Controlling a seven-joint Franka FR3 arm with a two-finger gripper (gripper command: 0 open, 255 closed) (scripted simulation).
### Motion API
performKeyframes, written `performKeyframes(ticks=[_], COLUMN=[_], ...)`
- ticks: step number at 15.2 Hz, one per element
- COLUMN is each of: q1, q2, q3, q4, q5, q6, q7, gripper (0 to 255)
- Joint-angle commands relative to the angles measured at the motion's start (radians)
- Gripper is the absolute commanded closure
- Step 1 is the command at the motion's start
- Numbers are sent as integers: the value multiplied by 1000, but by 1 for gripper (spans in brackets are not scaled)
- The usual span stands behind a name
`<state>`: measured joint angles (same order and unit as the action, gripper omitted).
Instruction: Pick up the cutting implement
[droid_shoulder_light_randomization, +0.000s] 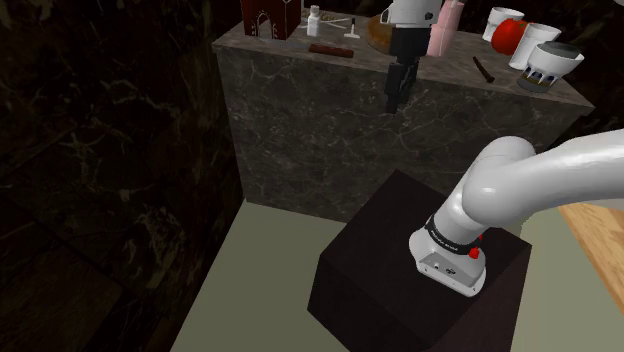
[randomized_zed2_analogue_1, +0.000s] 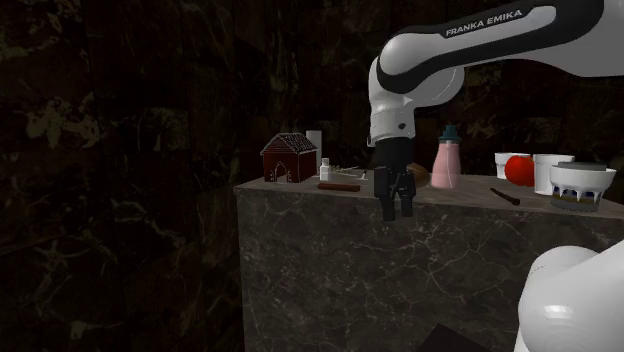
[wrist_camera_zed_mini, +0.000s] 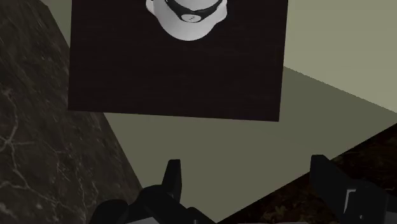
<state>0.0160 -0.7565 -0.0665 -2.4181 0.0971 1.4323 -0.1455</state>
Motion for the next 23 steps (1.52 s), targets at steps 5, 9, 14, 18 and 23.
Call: performKeyframes(ticks=[5,9,14,18,23], q1=[2,7,13,15,10], q2=[130,263,431,568,745], q3=[-41,-78,-117,-142,-164], q4=[77,171,314,450,650], q5=[-46,-76,-93,-90,-71], q6=[75,136,193,220,229], q7=[-87,-169,-268,-345,-439], gripper=[0,0,0,0,0])
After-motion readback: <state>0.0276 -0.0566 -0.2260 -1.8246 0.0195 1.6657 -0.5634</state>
